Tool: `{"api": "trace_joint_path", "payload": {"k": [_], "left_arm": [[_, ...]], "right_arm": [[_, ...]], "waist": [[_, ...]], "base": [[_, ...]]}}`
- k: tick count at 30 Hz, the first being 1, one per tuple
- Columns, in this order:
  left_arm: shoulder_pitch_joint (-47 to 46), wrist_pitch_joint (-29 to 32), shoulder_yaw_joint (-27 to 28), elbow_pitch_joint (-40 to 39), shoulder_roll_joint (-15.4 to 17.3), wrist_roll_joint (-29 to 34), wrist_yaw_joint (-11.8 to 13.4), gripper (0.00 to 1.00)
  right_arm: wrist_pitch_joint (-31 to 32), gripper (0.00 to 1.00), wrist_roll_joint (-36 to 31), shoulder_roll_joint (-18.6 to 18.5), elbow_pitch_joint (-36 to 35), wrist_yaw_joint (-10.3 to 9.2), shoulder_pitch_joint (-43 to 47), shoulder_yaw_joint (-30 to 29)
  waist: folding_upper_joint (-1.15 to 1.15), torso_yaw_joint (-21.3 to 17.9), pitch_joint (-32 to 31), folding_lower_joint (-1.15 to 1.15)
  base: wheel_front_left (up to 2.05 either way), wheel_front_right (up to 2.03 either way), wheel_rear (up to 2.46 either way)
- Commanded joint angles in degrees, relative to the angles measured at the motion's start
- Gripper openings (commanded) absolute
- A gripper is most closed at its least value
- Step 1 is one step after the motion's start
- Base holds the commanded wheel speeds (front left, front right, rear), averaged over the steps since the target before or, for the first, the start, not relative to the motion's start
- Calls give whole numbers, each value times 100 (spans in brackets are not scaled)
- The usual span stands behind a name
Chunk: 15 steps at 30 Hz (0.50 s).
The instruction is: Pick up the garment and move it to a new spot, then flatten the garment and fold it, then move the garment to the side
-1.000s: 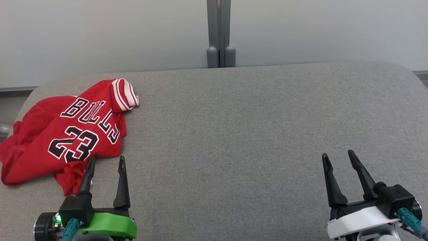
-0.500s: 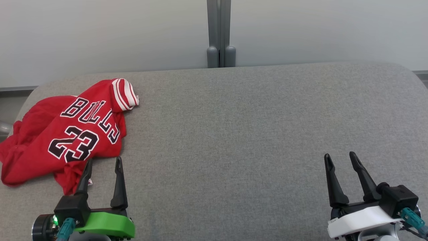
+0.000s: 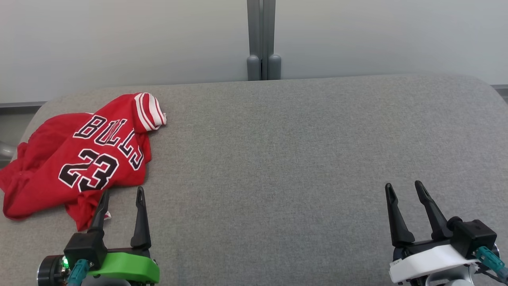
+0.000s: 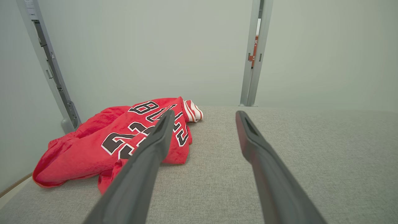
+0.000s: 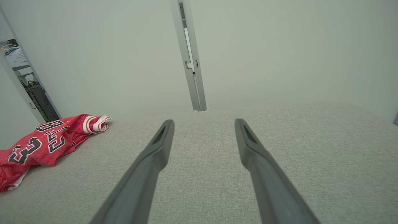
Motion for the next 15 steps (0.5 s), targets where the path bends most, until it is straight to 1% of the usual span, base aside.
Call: {"api": "trace_joint_path", "payload": {"k": [1, 8, 15], "left_arm": [[57, -38, 0, 23, 50, -44, 22, 100], [80, -51, 35, 45, 113, -59, 60, 100], [109, -50, 53, 44, 186, -92, 82, 100]], "right_arm": [[7, 100, 21, -1, 8, 0, -11, 1], [10, 100, 43, 14, 24, 0, 24, 53], [13, 100, 74, 7, 49, 0, 67, 84]], "waist": [[0, 18, -1, 0], [0, 191, -23, 0], [0, 532, -45, 0]], "base": [[0, 0, 0], [0, 0, 0], [0, 0, 0]]}}
